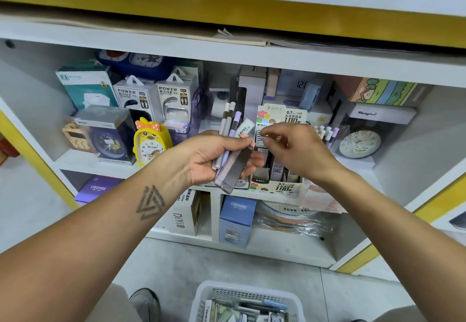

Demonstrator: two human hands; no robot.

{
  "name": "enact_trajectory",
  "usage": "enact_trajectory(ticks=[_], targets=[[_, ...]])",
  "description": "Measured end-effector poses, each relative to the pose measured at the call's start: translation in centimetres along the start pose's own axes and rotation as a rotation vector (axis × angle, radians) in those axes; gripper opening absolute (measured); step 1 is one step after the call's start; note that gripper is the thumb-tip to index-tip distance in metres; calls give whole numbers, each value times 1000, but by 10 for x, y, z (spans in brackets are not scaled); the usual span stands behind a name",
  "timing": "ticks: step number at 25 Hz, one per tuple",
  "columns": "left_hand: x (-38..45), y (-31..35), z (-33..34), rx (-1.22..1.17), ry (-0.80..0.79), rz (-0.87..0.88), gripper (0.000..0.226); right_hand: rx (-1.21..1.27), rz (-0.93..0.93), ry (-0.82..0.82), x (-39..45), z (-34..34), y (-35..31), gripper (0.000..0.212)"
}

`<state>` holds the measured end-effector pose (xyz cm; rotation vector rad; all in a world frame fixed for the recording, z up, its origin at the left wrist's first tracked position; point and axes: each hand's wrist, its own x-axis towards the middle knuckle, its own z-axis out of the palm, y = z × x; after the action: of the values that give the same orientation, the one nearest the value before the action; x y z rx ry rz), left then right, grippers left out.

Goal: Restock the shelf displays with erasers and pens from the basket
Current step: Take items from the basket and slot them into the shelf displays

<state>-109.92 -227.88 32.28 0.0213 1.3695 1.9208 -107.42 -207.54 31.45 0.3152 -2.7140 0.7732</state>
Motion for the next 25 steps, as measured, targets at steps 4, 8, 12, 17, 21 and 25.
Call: enact_trajectory(ticks=[4,8,12,17,21,25], targets=[[6,-2,7,-18,-21,35,14,642,283,-172,-4,-2,-14,7],[9,-4,17,-16,-28,76,27,748,341,-109,-6,-9,-14,11],[13,-3,20,-46,46,56,39,917,417,-91,-6,-17,-13,11],[15,-1,16,-38,228,79,18,809,365,85,-4,-37,-6,21],[13,-1,7,26,363,105,15,608,294,34,-4,-43,-1,9],[10,-1,0,27,403,118,21,684,239,16,0,-43,0,27]])
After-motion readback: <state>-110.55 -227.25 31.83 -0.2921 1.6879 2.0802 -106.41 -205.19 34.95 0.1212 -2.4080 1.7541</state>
